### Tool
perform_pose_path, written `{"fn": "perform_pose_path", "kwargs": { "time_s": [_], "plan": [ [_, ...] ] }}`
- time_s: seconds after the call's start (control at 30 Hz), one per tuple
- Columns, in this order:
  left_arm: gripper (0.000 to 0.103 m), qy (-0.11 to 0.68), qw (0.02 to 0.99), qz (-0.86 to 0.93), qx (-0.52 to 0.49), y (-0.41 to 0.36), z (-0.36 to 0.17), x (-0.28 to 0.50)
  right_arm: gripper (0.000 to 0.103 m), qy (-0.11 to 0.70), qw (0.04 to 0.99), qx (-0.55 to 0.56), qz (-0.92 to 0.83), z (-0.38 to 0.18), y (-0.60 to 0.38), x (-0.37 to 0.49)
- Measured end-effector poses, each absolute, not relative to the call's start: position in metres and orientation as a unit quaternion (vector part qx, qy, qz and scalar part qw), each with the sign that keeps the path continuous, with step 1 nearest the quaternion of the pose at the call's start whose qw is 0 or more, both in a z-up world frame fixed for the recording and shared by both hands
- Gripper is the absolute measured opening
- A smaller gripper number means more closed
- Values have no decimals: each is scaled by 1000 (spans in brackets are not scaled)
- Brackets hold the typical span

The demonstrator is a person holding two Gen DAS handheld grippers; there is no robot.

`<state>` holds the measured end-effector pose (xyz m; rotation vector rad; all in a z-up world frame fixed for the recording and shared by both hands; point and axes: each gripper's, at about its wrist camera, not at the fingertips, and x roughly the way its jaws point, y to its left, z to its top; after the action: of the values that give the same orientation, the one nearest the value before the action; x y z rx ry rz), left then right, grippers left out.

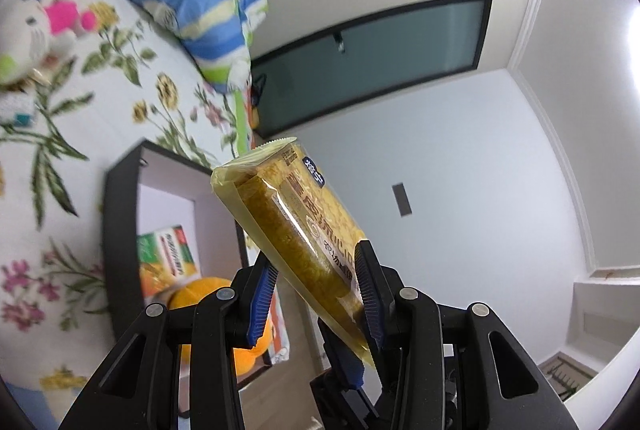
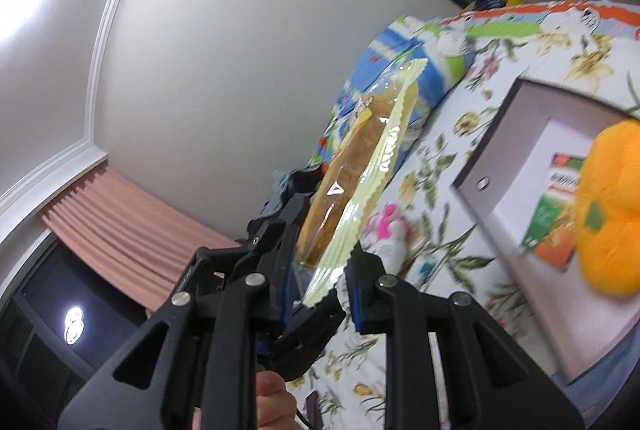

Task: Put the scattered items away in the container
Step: 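Open the left gripper to drop the bread packet into the box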

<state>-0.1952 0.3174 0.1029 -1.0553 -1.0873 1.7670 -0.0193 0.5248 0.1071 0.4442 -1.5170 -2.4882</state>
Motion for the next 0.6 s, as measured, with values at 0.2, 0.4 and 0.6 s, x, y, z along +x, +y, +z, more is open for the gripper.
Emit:
{"fn": "perform_pose_path", "kwargs": {
  "time_s": [0.2,0.4,0.6],
  "plan": [
    [40,-416,398,689,-440,359,85,-201,23,-526,78,151,-833,90,562,-16],
    [40,-407,394,687,-454,377,70,-204,22,-538,73,158,-824,73,582,-19],
    [40,-401,392,693,-453,380,68,-206,22,-541,77,160,-822,64,587,-20]
  ]
}}
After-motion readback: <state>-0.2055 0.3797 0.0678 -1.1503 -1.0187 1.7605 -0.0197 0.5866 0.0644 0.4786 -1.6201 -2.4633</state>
